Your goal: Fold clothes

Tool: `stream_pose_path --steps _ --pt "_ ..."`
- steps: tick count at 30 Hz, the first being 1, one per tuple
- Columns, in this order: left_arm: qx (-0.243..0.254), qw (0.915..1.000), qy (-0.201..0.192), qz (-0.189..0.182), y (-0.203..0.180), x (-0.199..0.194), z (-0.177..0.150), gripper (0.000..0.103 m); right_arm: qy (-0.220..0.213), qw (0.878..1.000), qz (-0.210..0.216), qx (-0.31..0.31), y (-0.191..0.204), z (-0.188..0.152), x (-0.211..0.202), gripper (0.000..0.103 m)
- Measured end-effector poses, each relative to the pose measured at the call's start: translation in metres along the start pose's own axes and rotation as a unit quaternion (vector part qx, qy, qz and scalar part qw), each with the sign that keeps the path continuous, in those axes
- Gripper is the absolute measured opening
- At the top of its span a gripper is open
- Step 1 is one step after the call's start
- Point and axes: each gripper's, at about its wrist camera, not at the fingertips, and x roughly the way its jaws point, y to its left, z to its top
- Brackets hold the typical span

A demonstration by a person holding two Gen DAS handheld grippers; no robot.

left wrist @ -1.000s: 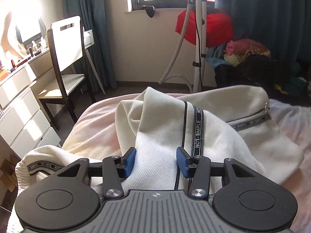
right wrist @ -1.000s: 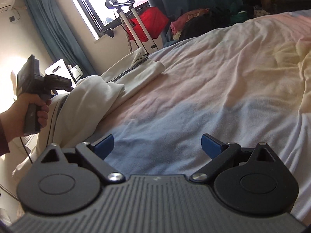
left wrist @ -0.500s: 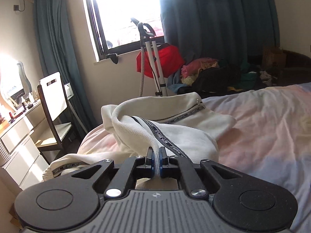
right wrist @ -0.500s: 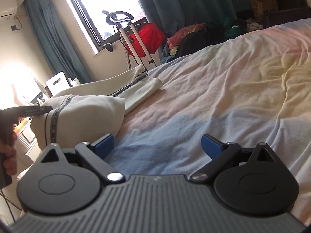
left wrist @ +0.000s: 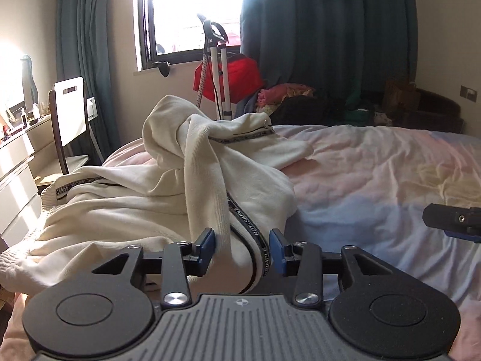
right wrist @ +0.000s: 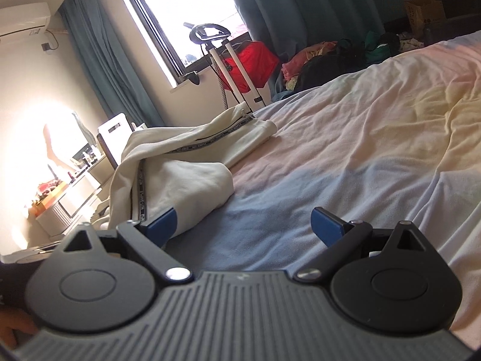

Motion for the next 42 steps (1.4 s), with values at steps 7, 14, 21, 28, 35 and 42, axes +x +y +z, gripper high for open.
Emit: stream_pose_path --steps 7,14,21,28,35,42 --pt "-0.057 0.9968 -0.055 -0.009 0.006 -0.012 0.017 0.071 -0.001 1.0 0.0 0.006 -0.004 -0.006 0.004 0.098" --pt "-0.118 0.9891 -0.086 0.017 0.025 -0.026 0.01 0.083 0.028 0.998 0.008 0.049 -0.011 -0.01 0.017 0.096" --pt "-0.167 0.983 -0.075 -0.002 0.052 -0.022 0.005 0.088 0.044 0.997 -0.024 0.064 -0.009 0.034 0.09 0.082" --pt "-0.232 0.9722 -0.027 0.018 0.086 0.028 -0.011 0.088 0.014 0.993 -0.038 0.114 0.015 0.114 0.229 0.081" --pt "-0.259 0.9652 -0.038 0.008 0.101 0.062 -0.027 0.089 0.054 0.989 -0.018 0.135 0.059 0.154 0.375 0.079" --pt "-0.245 0.967 -0.069 0.002 0.097 0.07 -0.03 0.089 0.12 0.99 -0.02 0.075 0.087 0.129 0.443 0.014"
